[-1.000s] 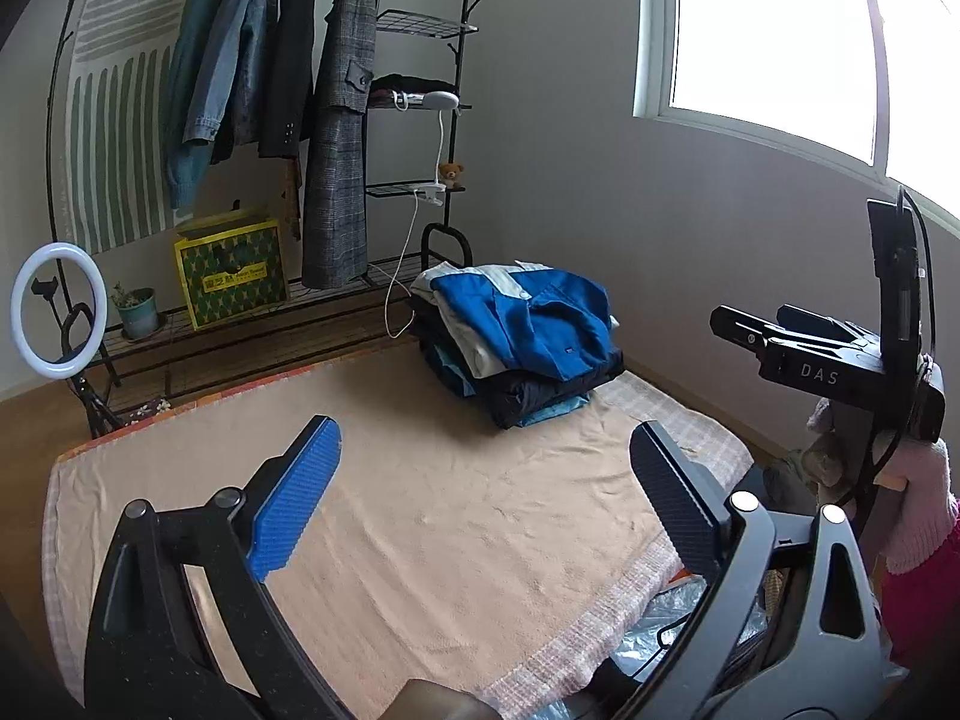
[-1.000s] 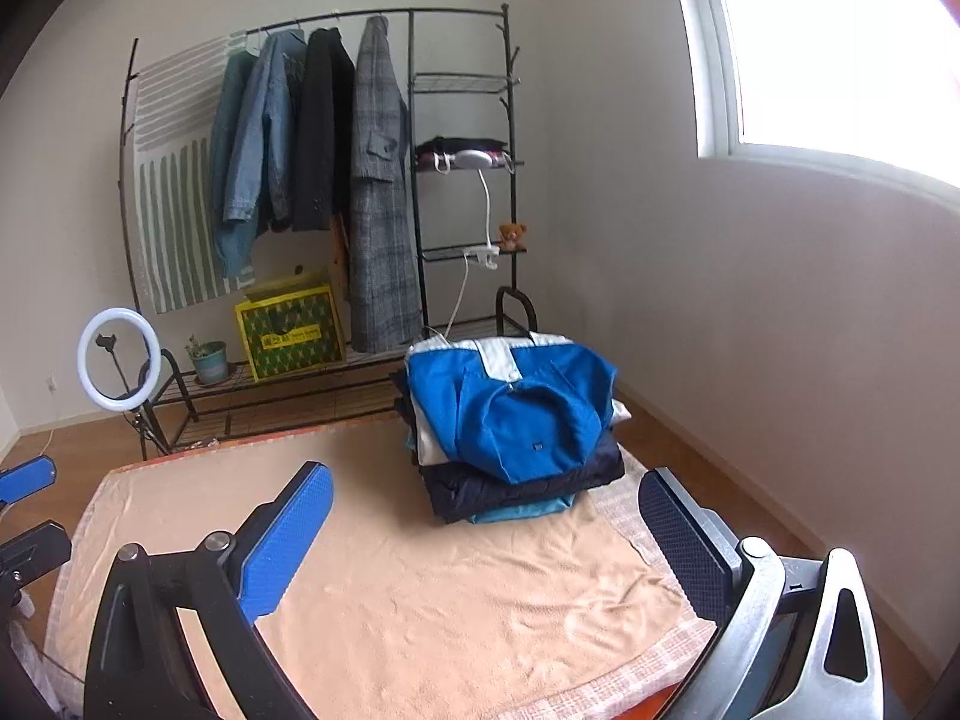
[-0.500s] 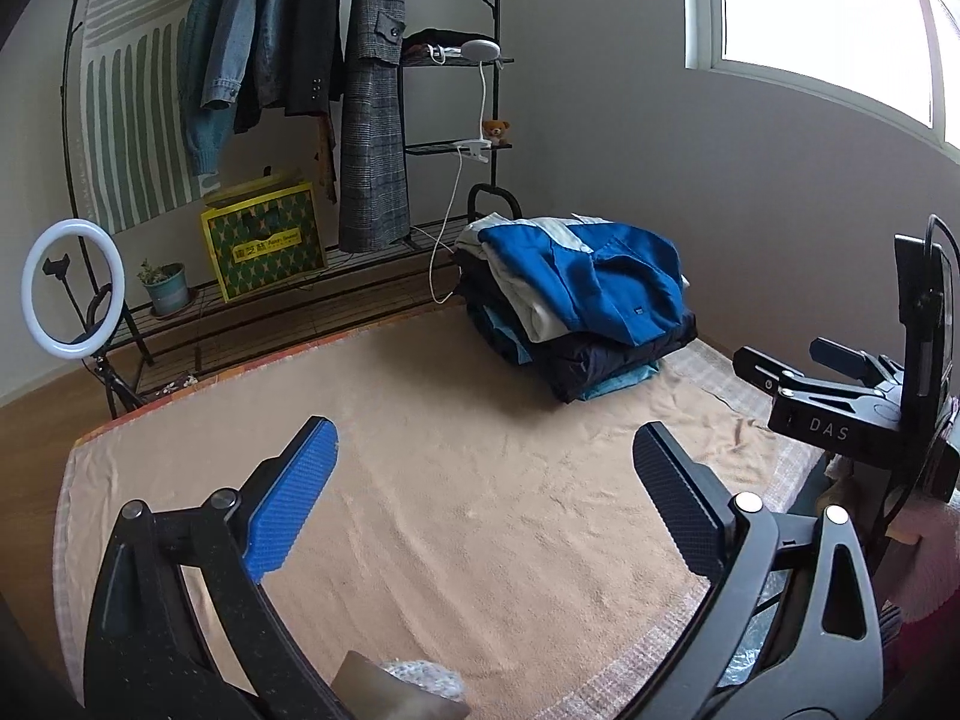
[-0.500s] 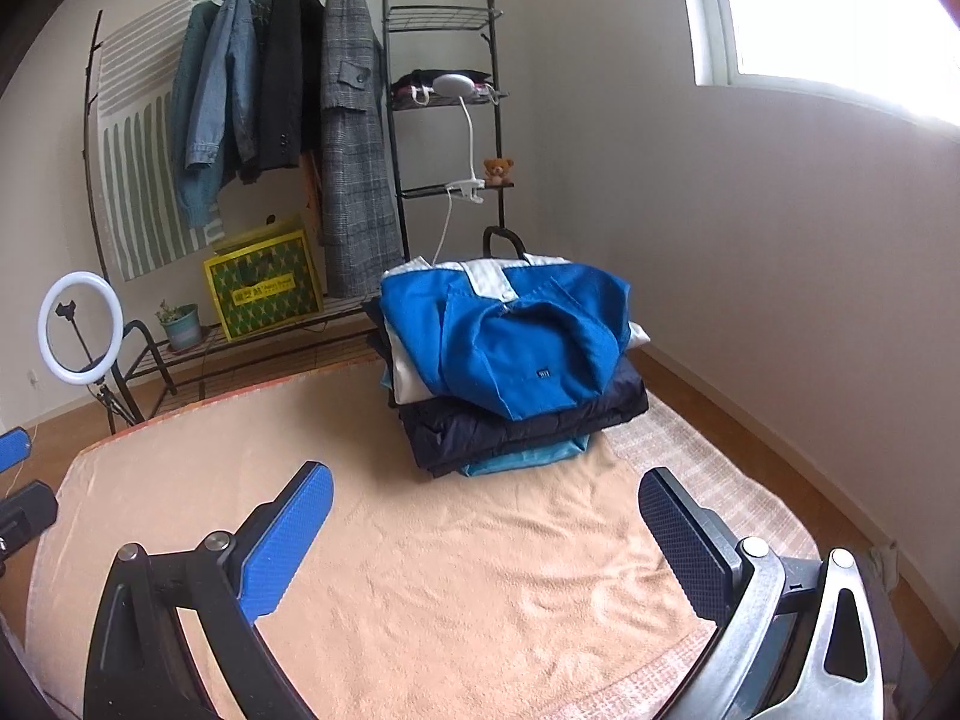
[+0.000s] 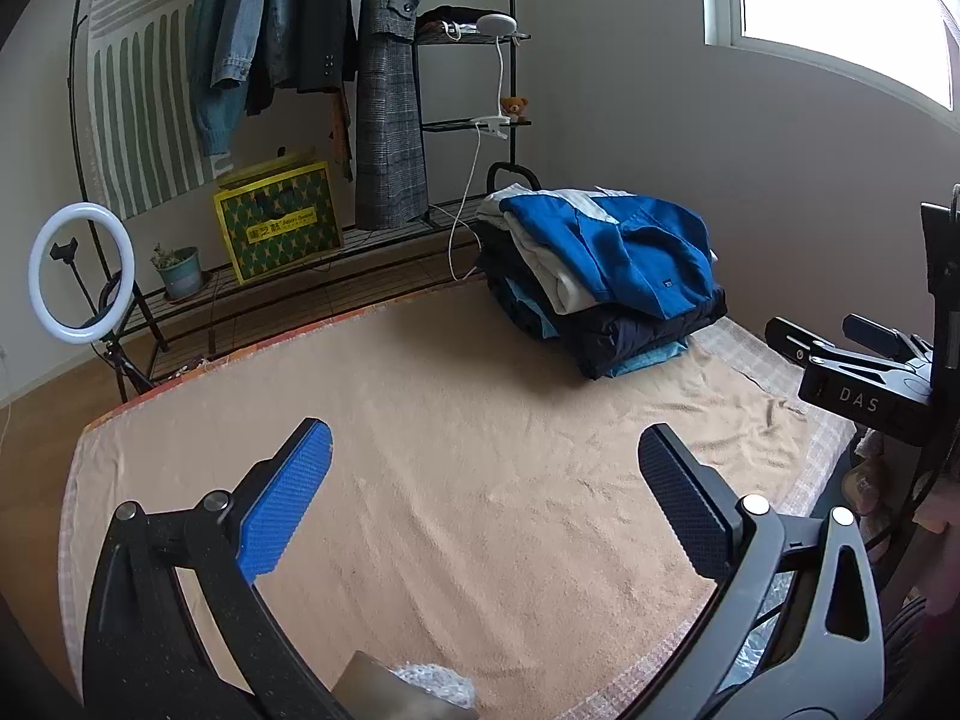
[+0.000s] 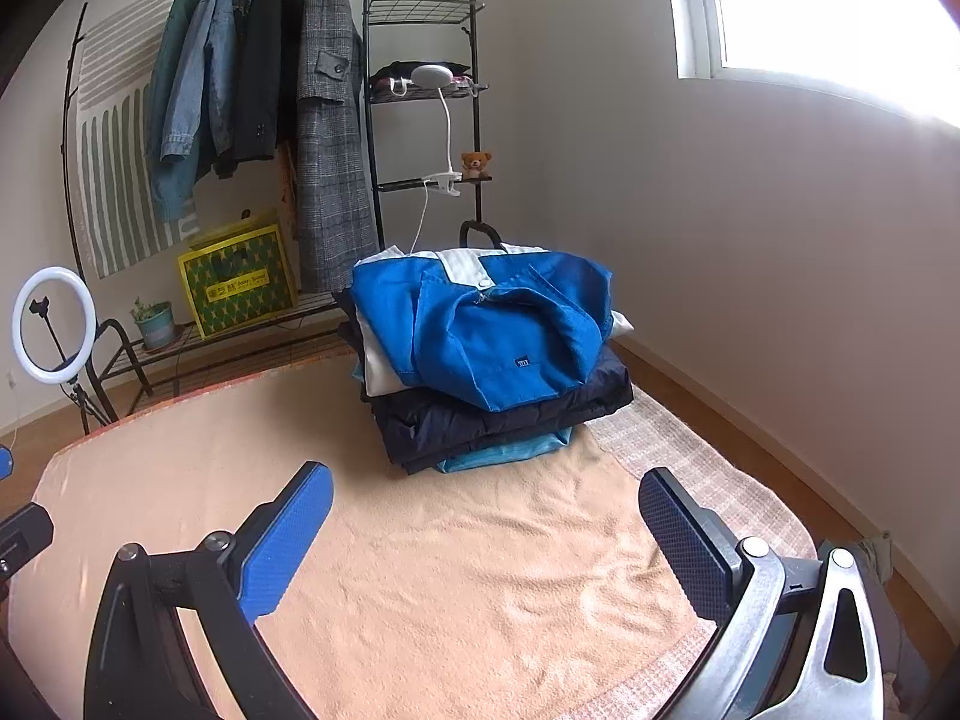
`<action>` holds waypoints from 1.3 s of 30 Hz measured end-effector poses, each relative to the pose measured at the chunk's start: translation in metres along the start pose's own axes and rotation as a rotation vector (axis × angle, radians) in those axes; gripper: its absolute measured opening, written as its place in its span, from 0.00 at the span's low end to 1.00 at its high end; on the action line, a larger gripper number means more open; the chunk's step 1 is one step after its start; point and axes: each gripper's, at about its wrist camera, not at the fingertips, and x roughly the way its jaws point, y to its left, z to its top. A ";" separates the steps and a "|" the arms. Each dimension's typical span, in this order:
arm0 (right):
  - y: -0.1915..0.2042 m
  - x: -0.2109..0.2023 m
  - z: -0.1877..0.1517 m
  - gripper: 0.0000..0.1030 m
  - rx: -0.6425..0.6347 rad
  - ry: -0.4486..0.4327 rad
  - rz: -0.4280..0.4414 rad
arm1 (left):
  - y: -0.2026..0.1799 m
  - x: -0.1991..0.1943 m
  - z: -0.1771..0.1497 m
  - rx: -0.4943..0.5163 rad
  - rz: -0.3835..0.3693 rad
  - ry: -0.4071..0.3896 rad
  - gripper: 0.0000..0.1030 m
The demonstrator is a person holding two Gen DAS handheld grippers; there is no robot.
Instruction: Fold large clothes
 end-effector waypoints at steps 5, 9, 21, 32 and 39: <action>0.002 -0.001 0.000 1.00 -0.006 0.000 0.000 | 0.001 -0.001 -0.001 0.001 -0.002 0.000 1.00; 0.003 -0.002 -0.001 1.00 -0.006 -0.002 -0.002 | 0.002 -0.001 -0.001 -0.001 0.002 -0.006 1.00; 0.002 0.000 0.000 1.00 -0.007 0.000 0.001 | 0.004 -0.003 -0.002 -0.008 0.000 -0.009 1.00; 0.006 -0.001 0.000 1.00 -0.008 0.000 0.000 | 0.004 -0.006 0.000 -0.011 0.001 -0.007 1.00; 0.005 0.000 0.000 1.00 -0.008 0.000 0.000 | 0.005 -0.006 -0.001 -0.011 0.000 -0.009 1.00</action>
